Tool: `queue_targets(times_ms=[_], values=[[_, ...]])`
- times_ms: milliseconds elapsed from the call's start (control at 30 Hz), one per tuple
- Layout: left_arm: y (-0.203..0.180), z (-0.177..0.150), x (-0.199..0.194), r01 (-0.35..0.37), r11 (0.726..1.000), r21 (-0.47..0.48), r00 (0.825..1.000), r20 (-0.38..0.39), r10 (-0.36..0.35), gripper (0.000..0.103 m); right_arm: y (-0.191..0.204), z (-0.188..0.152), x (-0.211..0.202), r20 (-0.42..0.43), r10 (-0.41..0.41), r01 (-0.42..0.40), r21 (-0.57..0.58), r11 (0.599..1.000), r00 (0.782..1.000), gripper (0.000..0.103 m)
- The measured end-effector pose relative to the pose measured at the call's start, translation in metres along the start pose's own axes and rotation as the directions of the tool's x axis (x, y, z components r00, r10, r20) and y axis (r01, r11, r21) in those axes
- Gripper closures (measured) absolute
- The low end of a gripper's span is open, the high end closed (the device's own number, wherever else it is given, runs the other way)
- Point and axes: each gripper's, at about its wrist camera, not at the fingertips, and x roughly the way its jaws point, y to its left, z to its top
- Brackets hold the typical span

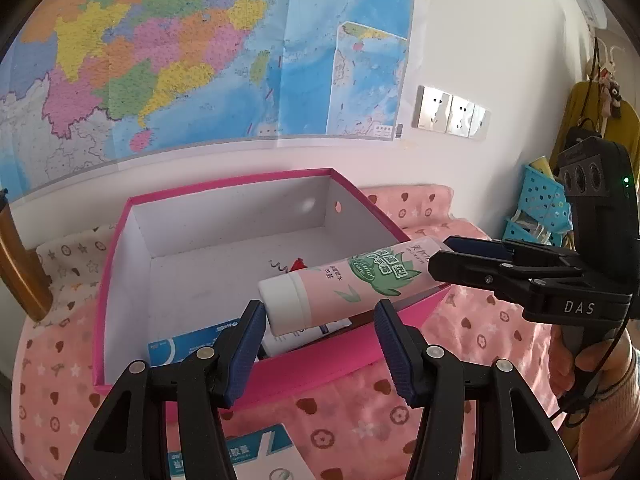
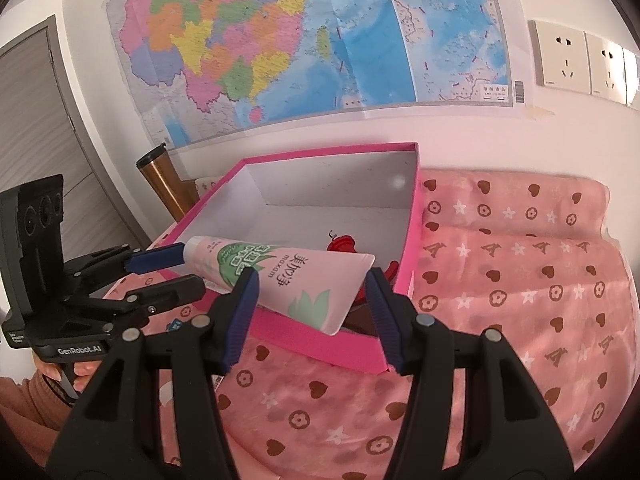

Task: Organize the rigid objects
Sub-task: 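Lift the cleanser tube into the magenta box and lower it inside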

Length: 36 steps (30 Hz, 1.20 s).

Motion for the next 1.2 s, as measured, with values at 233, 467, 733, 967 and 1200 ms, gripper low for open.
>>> queue_targets(times_ms=[233,467,733,967,1200], values=[[0.002,0.001,0.007,-0.004,1.000,-0.001,1.000,-0.013,0.004,0.046,-0.003,0.000,0.004,-0.006,-0.003,0.003,0.002,1.000,1.000,0.045],[0.003,0.003,0.013,-0.011,1.000,0.005,1.000,-0.027,0.011,0.046,-0.005,0.001,0.010,-0.018,-0.015,0.015,-0.001,1.000,1.000,0.045],[0.006,0.002,0.022,-0.015,1.000,-0.008,0.999,-0.041,0.014,0.046,-0.007,0.001,0.017,-0.033,-0.020,0.020,0.002,1.000,0.999,0.045],[0.009,0.001,0.030,-0.022,1.000,-0.014,0.998,-0.058,0.022,0.046,-0.009,0.002,0.023,-0.042,-0.022,0.023,0.004,1.000,0.999,0.045],[0.015,0.001,0.041,-0.034,0.999,-0.023,0.997,-0.076,0.033,0.046,-0.008,0.002,0.030,-0.054,-0.037,0.037,-0.004,0.999,0.998,0.045]])
